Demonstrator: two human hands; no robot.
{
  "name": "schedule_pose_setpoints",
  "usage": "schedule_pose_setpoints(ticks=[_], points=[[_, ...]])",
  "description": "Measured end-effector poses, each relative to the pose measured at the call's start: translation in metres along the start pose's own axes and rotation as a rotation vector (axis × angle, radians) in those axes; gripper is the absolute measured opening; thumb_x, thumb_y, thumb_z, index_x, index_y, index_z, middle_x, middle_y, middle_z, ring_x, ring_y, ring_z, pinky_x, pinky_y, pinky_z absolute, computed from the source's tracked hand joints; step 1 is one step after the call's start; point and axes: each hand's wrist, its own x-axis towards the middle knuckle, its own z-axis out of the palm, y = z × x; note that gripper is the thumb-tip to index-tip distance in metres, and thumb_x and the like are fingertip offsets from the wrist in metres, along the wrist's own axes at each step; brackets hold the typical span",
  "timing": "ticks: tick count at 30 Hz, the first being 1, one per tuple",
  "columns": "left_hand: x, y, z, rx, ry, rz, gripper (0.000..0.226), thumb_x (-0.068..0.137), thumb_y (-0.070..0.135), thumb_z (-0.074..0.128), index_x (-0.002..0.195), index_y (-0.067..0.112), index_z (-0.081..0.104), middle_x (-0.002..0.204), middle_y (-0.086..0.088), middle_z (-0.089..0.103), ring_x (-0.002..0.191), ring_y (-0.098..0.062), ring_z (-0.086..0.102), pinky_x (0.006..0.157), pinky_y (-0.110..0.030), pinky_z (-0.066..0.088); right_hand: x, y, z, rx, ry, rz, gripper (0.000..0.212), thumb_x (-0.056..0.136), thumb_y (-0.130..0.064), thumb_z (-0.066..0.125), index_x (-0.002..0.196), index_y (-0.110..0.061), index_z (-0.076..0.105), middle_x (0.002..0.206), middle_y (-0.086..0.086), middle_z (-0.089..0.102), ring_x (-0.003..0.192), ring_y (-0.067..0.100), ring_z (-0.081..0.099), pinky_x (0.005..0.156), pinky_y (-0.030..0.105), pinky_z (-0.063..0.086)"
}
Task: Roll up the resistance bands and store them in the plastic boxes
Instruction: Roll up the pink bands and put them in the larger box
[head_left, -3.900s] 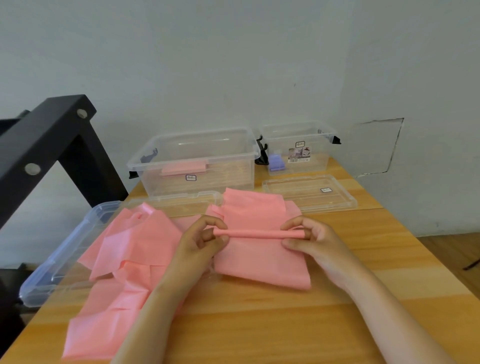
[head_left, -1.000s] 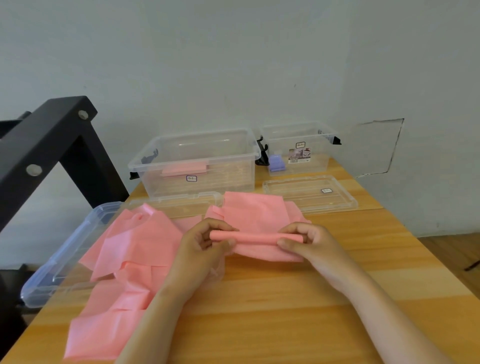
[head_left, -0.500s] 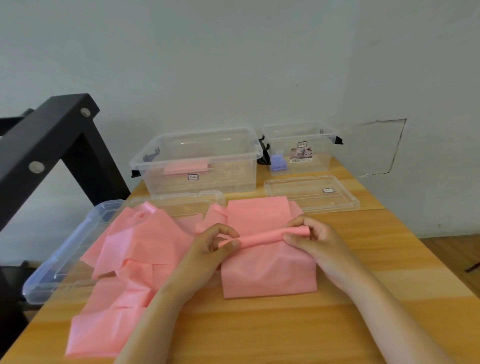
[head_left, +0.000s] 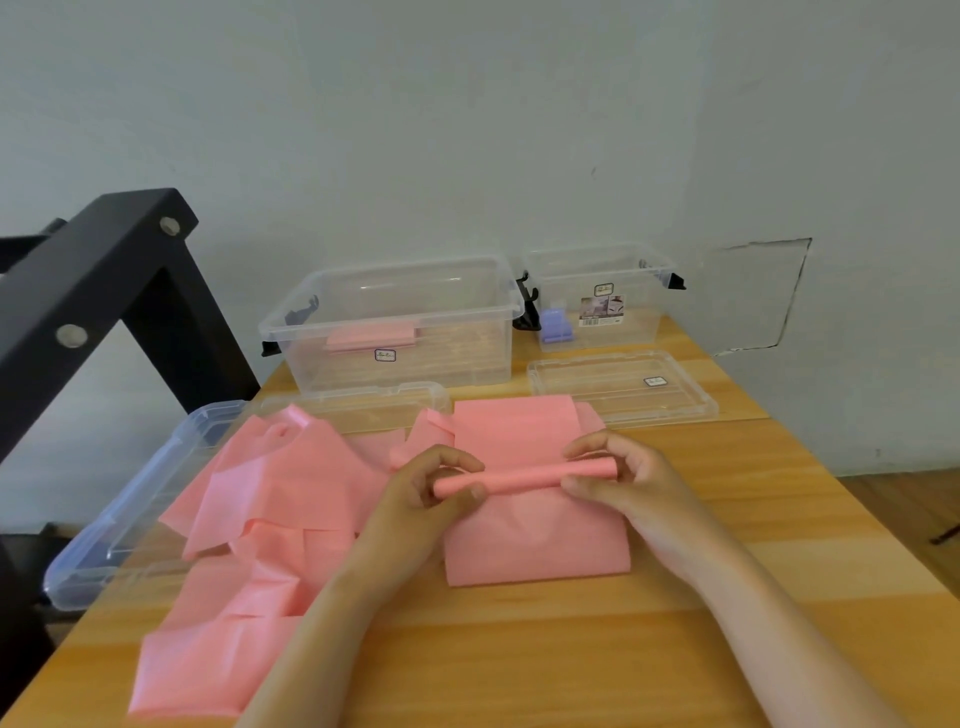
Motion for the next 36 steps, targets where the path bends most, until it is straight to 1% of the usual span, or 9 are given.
schedule_pose_setpoints(ticks=[3,7,13,17,20,23,29,33,36], points=[[0.000,-0.001,-0.004,-0.052,0.035,-0.032,0.023,0.078,0.013,0.077,0.095,0.023,0.065,0.068,0.005,0.048,0.061,-0.010,0.040,0.053,-0.020,0.033,0.001,0.001,0.001,-0.051,0.029,-0.018,0.010,0.077,-0.011,0.076,0.081,-0.019,0.071,0.083,-0.012,0.069,0.081,0.000,0.061,0.068,0.007,0.041],[-0.002,0.000,0.001,0.039,-0.065,0.023,0.010,0.092,0.017,0.061,0.100,0.012,0.061,0.083,0.008,0.056,0.071,-0.002,0.046,0.064,-0.013,0.037,0.001,0.000,0.002,0.001,0.006,-0.040,0.021,0.074,0.001,0.075,0.075,-0.019,0.069,0.088,-0.006,0.072,0.085,0.005,0.064,0.073,0.013,0.045],[-0.001,0.002,0.004,-0.024,-0.019,0.001,0.016,0.089,0.002,0.063,0.098,0.012,0.054,0.050,0.018,0.046,0.039,0.001,0.036,0.038,-0.010,0.031,0.002,0.003,0.003,-0.007,0.016,-0.004,0.011,0.077,-0.010,0.076,0.083,-0.018,0.071,0.082,-0.008,0.071,0.081,-0.001,0.064,0.071,0.007,0.043],[-0.001,-0.003,0.004,0.037,-0.072,-0.009,0.010,0.091,0.021,0.064,0.097,0.023,0.057,0.053,0.019,0.046,0.042,-0.001,0.037,0.041,-0.011,0.029,0.001,0.001,0.003,-0.013,-0.003,-0.036,0.019,0.075,0.000,0.075,0.076,-0.019,0.071,0.085,-0.005,0.071,0.084,0.006,0.064,0.075,0.017,0.045],[0.002,-0.003,0.004,-0.006,-0.001,0.001,0.015,0.086,0.008,0.067,0.089,0.021,0.058,0.065,0.014,0.054,0.048,-0.002,0.041,0.044,-0.013,0.033,0.001,0.003,0.003,-0.004,-0.012,-0.018,0.021,0.075,-0.001,0.076,0.083,-0.020,0.071,0.091,-0.006,0.070,0.088,0.007,0.062,0.077,0.019,0.044],[0.000,0.000,0.003,-0.145,0.025,-0.042,0.025,0.084,0.000,0.068,0.089,0.022,0.058,0.078,-0.003,0.058,0.039,-0.011,0.039,0.033,-0.019,0.030,0.002,0.005,0.003,-0.055,0.002,0.031,0.012,0.078,-0.014,0.077,0.085,-0.023,0.072,0.087,-0.013,0.068,0.087,0.007,0.059,0.075,0.019,0.041],[-0.002,0.002,0.004,0.047,-0.063,-0.021,0.008,0.090,0.020,0.063,0.095,0.022,0.058,0.056,0.018,0.052,0.040,-0.001,0.040,0.040,-0.011,0.028,0.000,0.000,0.003,0.008,-0.011,-0.054,0.025,0.075,0.003,0.074,0.078,-0.022,0.069,0.091,-0.003,0.071,0.088,0.009,0.063,0.078,0.021,0.046],[-0.001,0.009,0.005,-0.125,0.064,-0.020,0.023,0.080,0.000,0.070,0.091,0.014,0.055,0.067,-0.003,0.057,0.043,-0.008,0.041,0.037,-0.018,0.031,0.000,0.002,0.005,-0.040,0.004,0.001,0.012,0.077,-0.016,0.077,0.084,-0.022,0.071,0.088,-0.013,0.068,0.082,0.000,0.058,0.070,0.010,0.041],[-0.002,0.009,0.004,-0.180,0.068,-0.041,0.029,0.078,-0.004,0.071,0.096,0.013,0.055,0.070,-0.005,0.060,0.044,-0.010,0.046,0.037,-0.019,0.035,0.000,0.000,0.005,-0.040,0.028,-0.025,0.012,0.075,-0.012,0.077,0.081,-0.020,0.070,0.078,-0.016,0.067,0.076,-0.002,0.059,0.068,0.011,0.041]])
